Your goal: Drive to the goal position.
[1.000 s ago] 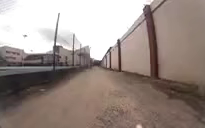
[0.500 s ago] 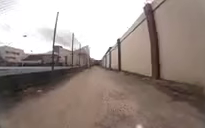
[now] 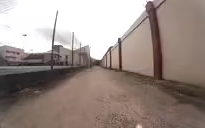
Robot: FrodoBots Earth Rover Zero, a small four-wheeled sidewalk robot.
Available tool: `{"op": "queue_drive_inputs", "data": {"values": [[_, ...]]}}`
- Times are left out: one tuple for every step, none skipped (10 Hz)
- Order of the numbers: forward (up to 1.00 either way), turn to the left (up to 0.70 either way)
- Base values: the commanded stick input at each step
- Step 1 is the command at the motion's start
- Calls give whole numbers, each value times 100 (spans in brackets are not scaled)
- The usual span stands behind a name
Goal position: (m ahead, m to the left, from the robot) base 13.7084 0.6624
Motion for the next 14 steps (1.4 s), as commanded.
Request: {"op": "queue_drive_inputs", "data": {"values": [[30, 0], [30, 0], [30, 0], [30, 0], [30, 0], [30, 0], [30, 0], [30, 0], [30, 0], [30, 0], [30, 0], [30, 0], [30, 0], [30, 0]]}}
